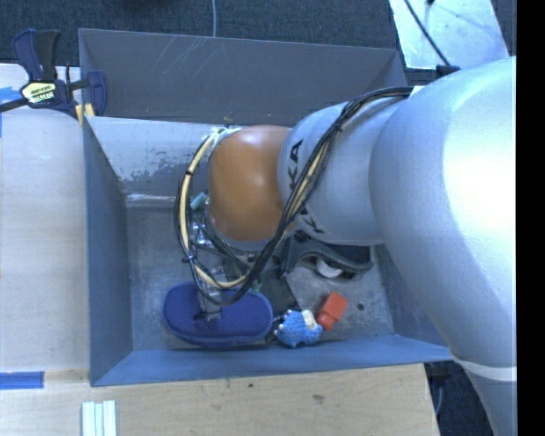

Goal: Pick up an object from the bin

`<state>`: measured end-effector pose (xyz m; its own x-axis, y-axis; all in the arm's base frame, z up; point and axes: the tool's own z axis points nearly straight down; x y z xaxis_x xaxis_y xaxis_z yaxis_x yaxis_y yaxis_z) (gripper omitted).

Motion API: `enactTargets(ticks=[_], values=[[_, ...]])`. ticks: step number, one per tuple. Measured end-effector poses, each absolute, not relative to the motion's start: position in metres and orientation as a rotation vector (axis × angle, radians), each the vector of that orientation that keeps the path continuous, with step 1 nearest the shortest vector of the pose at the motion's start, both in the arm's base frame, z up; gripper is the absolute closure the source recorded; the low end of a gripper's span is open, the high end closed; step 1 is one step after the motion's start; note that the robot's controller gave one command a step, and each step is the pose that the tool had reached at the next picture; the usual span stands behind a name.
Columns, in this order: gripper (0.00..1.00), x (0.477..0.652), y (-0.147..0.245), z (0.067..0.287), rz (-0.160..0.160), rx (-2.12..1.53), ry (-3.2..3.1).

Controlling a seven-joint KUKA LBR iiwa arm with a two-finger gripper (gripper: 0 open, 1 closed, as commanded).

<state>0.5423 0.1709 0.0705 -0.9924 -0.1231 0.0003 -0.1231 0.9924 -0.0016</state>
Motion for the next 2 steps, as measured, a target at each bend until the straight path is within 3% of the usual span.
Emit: enactTargets(ticks=[1,2], values=[[1.0,0.546,0.171,0.074,-0.004,0.187,-3.145],[1.0,0.53,0.2,0.209,-0.006,0.183,-3.148]])
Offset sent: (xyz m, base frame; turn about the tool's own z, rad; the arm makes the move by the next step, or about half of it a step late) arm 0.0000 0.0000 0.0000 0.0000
